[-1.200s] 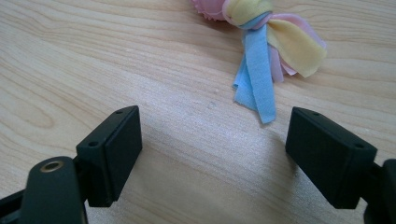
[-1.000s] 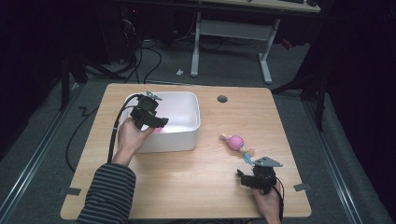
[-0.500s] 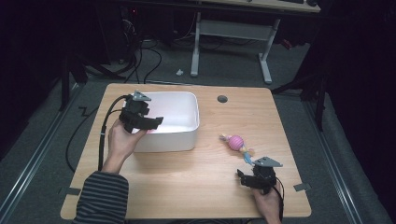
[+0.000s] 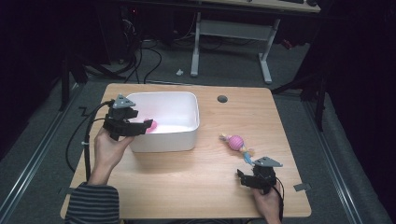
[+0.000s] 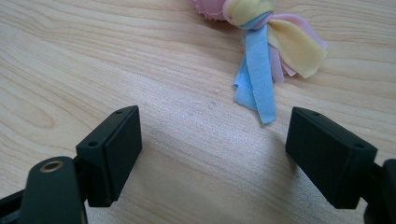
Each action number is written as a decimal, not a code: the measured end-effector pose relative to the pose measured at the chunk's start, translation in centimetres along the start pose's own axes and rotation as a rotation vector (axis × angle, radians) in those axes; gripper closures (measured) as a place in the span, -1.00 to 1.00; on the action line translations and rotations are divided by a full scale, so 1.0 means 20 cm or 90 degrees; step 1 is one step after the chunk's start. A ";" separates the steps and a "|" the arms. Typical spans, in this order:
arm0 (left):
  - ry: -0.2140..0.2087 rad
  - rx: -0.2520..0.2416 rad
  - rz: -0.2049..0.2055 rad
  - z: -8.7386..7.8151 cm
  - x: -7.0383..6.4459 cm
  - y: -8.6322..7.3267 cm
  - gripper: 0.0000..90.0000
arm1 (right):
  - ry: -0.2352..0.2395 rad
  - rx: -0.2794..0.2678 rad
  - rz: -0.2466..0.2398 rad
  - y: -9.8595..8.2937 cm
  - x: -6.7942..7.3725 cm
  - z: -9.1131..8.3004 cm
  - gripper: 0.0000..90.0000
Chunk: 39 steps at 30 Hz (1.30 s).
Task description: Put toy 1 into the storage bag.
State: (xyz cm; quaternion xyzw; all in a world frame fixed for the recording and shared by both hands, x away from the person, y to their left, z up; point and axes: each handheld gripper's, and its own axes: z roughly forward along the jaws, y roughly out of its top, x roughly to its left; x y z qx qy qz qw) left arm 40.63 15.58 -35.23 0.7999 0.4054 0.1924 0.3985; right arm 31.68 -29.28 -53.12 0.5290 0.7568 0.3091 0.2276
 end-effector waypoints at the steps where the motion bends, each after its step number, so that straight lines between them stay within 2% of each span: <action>1: 0.005 0.000 0.003 -0.01 0.00 -0.01 -0.20 | 0.000 0.000 0.001 0.00 0.00 0.00 -0.59; 6: 0.018 -0.010 0.010 -0.06 -0.02 -0.07 -0.21 | -0.001 0.000 0.000 0.00 0.00 0.00 -0.59; 18: 0.008 -0.028 -0.001 -0.10 -0.05 -0.17 -0.21 | -0.001 0.000 0.001 0.00 0.00 0.00 -0.59; 26: 0.006 -0.031 -0.008 -0.11 -0.06 -0.24 -0.21 | -0.001 0.000 0.002 0.00 0.00 0.00 -0.59; 39: -0.006 -0.026 -0.025 -0.08 -0.08 -0.33 -0.22 | -0.002 0.000 0.001 0.00 0.00 0.00 -0.59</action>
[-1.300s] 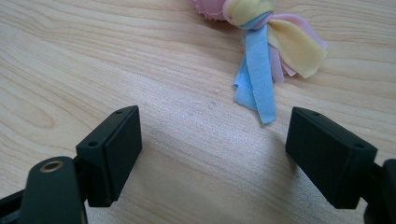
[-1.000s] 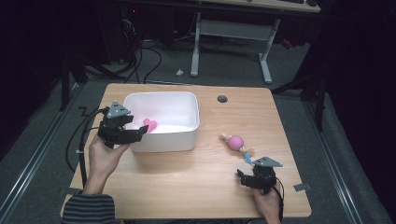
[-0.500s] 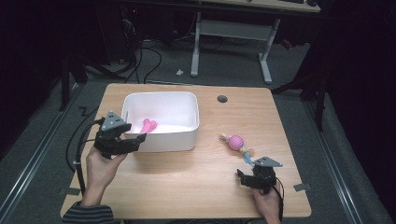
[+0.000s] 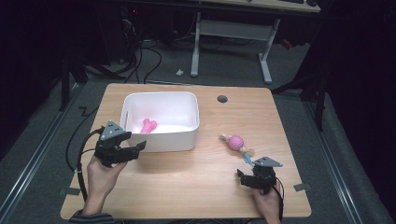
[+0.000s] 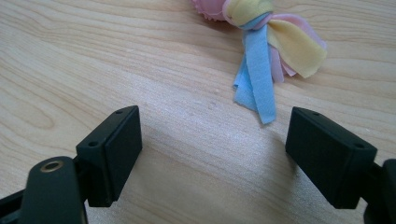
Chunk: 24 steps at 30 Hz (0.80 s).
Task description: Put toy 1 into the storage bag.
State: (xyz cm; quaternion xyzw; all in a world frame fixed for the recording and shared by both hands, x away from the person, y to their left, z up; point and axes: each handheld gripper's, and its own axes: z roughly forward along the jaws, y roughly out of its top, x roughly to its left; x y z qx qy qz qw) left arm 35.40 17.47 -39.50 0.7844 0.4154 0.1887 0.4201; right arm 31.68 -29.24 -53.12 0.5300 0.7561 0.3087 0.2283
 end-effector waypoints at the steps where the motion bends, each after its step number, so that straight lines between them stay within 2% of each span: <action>1: -0.002 0.004 0.001 0.00 0.00 -0.01 -0.22 | 0.000 0.000 0.001 0.00 0.00 0.00 -0.59; 11: -0.009 -0.002 -0.008 0.03 -0.02 -0.07 -0.21 | 0.000 -0.001 -0.001 0.00 0.00 0.00 -0.59; 24: -0.024 0.006 -0.016 0.10 -0.05 -0.13 -0.21 | -0.001 -0.001 -0.001 0.00 0.00 0.00 -0.59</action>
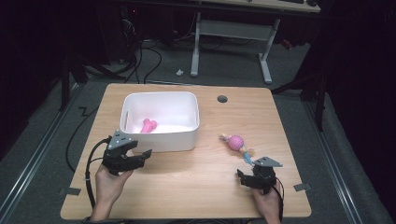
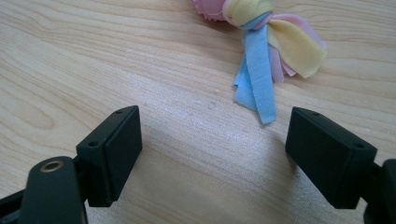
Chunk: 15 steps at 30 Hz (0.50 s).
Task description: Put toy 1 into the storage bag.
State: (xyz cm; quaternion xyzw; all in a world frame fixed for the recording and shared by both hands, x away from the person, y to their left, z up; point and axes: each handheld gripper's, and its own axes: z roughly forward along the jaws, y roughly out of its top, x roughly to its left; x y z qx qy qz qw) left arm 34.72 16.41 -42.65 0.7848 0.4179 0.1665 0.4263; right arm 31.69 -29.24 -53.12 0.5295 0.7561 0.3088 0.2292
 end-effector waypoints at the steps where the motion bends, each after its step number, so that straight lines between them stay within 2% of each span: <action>1: -0.001 0.000 -0.002 0.01 0.00 -0.01 -0.21 | 0.000 0.000 0.001 0.00 0.00 0.00 -0.59; 9: -0.005 0.015 -0.004 0.05 -0.02 -0.05 -0.21 | 0.000 0.000 0.001 0.00 0.00 0.00 -0.59; 15: 0.003 0.027 -0.003 0.10 -0.03 -0.09 -0.21 | 0.000 0.000 0.000 0.00 0.00 0.00 -0.59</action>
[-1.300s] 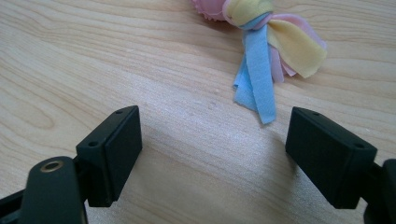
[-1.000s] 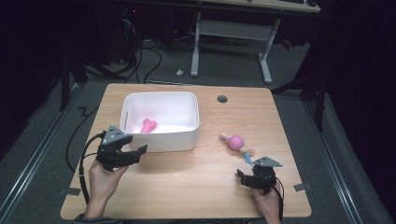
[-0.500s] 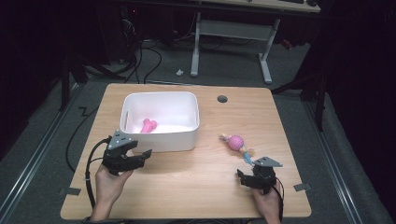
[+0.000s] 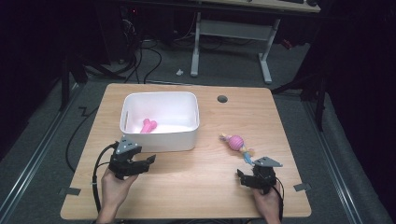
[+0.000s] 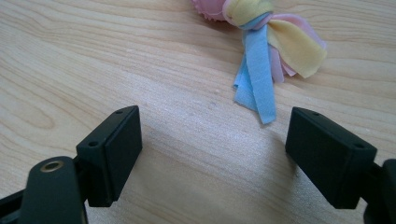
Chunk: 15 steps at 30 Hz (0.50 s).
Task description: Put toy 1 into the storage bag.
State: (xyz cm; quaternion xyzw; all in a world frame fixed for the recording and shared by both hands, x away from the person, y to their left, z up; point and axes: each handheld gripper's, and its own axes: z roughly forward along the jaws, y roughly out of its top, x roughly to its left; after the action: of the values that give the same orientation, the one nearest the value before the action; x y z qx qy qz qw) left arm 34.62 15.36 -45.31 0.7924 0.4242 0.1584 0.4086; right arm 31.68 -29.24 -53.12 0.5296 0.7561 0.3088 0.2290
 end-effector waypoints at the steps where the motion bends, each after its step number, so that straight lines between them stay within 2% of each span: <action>1: -0.001 0.002 -0.003 0.01 0.00 -0.01 -0.21 | 0.000 0.000 0.001 0.00 0.00 0.00 -0.59; 15: -0.012 0.016 -0.017 0.10 -0.02 -0.06 -0.22 | 0.000 0.000 0.000 0.00 0.00 0.00 -0.59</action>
State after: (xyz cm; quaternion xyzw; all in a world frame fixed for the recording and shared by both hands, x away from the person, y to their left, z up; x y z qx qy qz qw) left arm 34.87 14.44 -47.49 0.7933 0.4330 0.1399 0.4045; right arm 31.68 -29.24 -53.13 0.5296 0.7561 0.3088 0.2292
